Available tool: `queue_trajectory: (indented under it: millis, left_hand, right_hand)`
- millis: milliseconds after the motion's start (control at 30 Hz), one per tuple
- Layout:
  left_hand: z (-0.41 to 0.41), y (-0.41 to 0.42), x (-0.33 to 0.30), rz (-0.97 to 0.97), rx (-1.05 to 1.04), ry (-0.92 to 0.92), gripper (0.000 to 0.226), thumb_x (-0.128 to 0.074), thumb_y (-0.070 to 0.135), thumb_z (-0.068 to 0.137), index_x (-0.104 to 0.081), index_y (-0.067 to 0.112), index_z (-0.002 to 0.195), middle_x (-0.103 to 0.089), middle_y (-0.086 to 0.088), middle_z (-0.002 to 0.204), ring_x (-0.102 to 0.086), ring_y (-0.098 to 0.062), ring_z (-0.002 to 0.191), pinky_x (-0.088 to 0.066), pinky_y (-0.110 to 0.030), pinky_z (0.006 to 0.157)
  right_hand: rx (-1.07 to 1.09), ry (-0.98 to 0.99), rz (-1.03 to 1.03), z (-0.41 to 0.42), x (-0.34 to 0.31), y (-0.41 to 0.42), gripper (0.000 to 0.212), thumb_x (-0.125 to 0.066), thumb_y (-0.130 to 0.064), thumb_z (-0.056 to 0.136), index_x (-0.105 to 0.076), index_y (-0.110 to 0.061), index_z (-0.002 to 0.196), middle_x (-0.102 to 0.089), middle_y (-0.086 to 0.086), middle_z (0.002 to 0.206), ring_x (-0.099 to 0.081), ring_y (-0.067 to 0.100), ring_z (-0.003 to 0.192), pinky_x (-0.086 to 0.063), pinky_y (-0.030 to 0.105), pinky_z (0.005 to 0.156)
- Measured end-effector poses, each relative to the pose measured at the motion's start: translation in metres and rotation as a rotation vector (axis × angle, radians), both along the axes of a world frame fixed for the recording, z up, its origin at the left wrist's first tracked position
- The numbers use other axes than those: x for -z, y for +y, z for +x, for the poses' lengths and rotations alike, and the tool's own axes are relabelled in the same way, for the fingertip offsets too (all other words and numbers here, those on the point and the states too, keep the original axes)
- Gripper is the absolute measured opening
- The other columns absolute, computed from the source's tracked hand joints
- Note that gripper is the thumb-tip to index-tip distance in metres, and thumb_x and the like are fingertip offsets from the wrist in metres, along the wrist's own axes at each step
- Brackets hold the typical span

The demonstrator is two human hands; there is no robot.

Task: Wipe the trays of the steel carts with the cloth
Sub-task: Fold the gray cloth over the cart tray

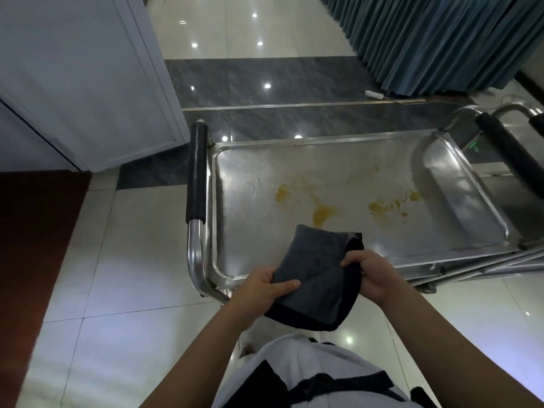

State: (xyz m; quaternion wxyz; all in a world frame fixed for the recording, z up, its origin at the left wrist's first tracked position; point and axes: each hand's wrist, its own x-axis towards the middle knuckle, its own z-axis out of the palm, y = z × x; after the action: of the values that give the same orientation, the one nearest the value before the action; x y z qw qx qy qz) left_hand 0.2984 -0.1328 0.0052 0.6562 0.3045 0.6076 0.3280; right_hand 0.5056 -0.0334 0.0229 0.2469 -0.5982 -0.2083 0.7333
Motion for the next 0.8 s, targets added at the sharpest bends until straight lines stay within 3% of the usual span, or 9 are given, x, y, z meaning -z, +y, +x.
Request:
queue_trajectory:
  millis: [133, 200, 267, 367, 433, 500, 600, 667, 800]
  left_hand:
    - [-0.013, -0.008, 0.022, -0.038, 0.001, 0.006, 0.027, -0.076, 0.021, 0.087, -0.072, 0.013, 0.112, -0.076, -0.006, 0.103, -0.073, -0.025, 0.097, -0.056, -0.047, 0.093]
    - [-0.018, -0.009, 0.033, -0.069, -0.019, 0.026, 0.033, -0.080, 0.022, 0.083, -0.069, 0.019, 0.115, -0.076, -0.002, 0.106, -0.072, -0.023, 0.098, -0.057, -0.048, 0.092]
    - [-0.023, -0.006, 0.037, -0.101, -0.054, -0.072, 0.043, -0.080, 0.017, 0.082, -0.063, 0.029, 0.120, -0.075, -0.001, 0.110, -0.072, -0.023, 0.100, -0.059, -0.044, 0.087]
    - [-0.032, 0.010, 0.042, -0.111, -0.126, -0.164, 0.047, -0.079, 0.011, 0.082, -0.057, 0.026, 0.122, -0.071, -0.010, 0.116, -0.070, -0.030, 0.103, -0.060, -0.037, 0.073]
    - [-0.037, 0.028, 0.048, -0.076, -0.207, -0.143, 0.043, -0.077, 0.000, 0.081, -0.059, 0.019, 0.115, -0.070, -0.014, 0.113, -0.070, -0.033, 0.101, -0.059, -0.043, 0.081]
    - [-0.042, 0.048, 0.050, -0.033, -0.255, -0.065, 0.043, -0.074, -0.009, 0.078, -0.064, 0.022, 0.106, -0.074, -0.008, 0.101, -0.070, -0.030, 0.098, -0.058, -0.043, 0.084]
    - [-0.051, 0.077, 0.047, 0.067, -0.239, 0.099, 0.042, -0.067, -0.016, 0.078, -0.069, 0.023, 0.092, -0.070, -0.003, 0.087, -0.066, -0.024, 0.091, -0.055, -0.032, 0.079]
    - [-0.053, 0.088, 0.043, 0.103, -0.244, 0.178, 0.040, -0.062, -0.020, 0.078, -0.067, 0.018, 0.087, -0.065, -0.003, 0.081, -0.063, -0.018, 0.081, -0.052, -0.020, 0.068]
    - [-0.049, 0.093, 0.033, 0.181, -0.336, 0.210, 0.036, -0.058, -0.021, 0.082, -0.066, 0.013, 0.089, -0.063, -0.001, 0.080, -0.061, -0.006, 0.072, -0.048, -0.012, 0.060]
  right_hand:
    - [-0.122, -0.065, 0.048, -0.008, 0.014, 0.008, 0.048, -0.049, 0.020, 0.082, -0.058, 0.005, 0.127, -0.061, 0.028, 0.129, -0.060, 0.042, 0.109, -0.055, 0.046, 0.081]
    - [-0.175, -0.053, 0.032, -0.016, 0.018, 0.014, 0.040, -0.057, 0.011, 0.085, -0.060, 0.006, 0.125, -0.064, 0.025, 0.126, -0.062, 0.039, 0.108, -0.055, 0.045, 0.082]
    - [-0.257, -0.043, 0.037, -0.027, 0.018, 0.021, 0.031, -0.060, 0.002, 0.088, -0.064, 0.002, 0.119, -0.070, 0.019, 0.113, -0.066, 0.033, 0.099, -0.055, 0.039, 0.074]
    - [-0.337, -0.047, 0.104, -0.047, 0.021, 0.041, 0.033, -0.045, 0.013, 0.086, -0.067, -0.004, 0.104, -0.068, 0.014, 0.095, -0.064, 0.027, 0.087, -0.054, 0.033, 0.066]
    - [-0.395, -0.041, 0.140, -0.061, 0.027, 0.054, 0.041, -0.038, 0.018, 0.075, -0.066, -0.003, 0.097, -0.065, 0.013, 0.088, -0.061, 0.027, 0.082, -0.054, 0.029, 0.060]
    - [-0.461, -0.086, 0.186, -0.072, 0.032, 0.064, 0.042, -0.039, 0.019, 0.067, -0.067, -0.004, 0.090, -0.063, 0.011, 0.077, -0.058, 0.025, 0.075, -0.050, 0.023, 0.053]
    - [-0.664, -0.257, 0.359, -0.081, 0.037, 0.084, 0.048, -0.038, 0.022, 0.073, -0.069, -0.014, 0.082, -0.061, 0.005, 0.073, -0.056, 0.020, 0.073, -0.046, 0.023, 0.055]
    - [-0.804, -0.366, 0.498, -0.083, 0.037, 0.096, 0.046, -0.043, 0.019, 0.076, -0.069, -0.019, 0.082, -0.062, 0.002, 0.078, -0.056, 0.014, 0.075, -0.045, 0.026, 0.060]
    - [-0.901, -0.553, 0.791, -0.076, 0.038, 0.102, 0.040, -0.049, 0.012, 0.079, -0.069, -0.021, 0.092, -0.062, -0.008, 0.083, -0.054, 0.003, 0.078, -0.038, 0.020, 0.064]
